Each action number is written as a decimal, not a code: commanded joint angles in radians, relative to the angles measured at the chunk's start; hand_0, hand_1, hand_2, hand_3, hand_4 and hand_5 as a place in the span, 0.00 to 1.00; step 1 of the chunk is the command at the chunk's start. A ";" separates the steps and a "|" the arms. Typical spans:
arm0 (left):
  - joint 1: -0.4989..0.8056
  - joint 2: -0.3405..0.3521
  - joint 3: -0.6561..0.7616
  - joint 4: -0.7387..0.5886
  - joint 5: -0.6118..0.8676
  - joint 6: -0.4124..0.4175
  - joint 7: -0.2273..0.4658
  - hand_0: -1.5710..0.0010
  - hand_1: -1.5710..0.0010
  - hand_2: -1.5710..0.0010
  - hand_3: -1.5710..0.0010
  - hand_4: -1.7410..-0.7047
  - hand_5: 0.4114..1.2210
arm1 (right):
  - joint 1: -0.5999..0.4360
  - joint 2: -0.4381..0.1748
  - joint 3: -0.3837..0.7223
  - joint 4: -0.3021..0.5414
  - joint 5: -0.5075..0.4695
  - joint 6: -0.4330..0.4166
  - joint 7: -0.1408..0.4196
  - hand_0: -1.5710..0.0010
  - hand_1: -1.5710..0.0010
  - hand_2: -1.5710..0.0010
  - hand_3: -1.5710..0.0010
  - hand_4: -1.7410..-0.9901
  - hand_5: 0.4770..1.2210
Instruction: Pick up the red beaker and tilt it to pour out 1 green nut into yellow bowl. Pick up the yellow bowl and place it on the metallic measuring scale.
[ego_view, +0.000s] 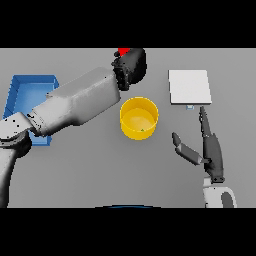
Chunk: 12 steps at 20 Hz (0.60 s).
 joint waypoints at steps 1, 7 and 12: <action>-0.030 0.015 0.018 0.005 0.011 0.014 -0.007 0.00 0.00 0.00 0.05 0.01 1.00 | 0.003 0.002 0.004 0.005 0.006 -0.002 -0.005 1.00 1.00 1.00 1.00 0.72 0.15; -0.194 0.079 0.163 0.178 0.123 0.060 0.012 0.00 0.00 0.04 0.17 0.03 1.00 | -0.026 0.000 -0.012 -0.005 -0.046 0.025 0.019 1.00 1.00 1.00 1.00 0.74 0.16; -0.183 0.166 0.416 0.341 0.374 0.100 0.158 0.00 0.00 0.01 0.13 0.01 1.00 | -0.029 0.000 -0.016 0.015 -0.065 0.038 0.000 1.00 1.00 1.00 1.00 0.71 0.16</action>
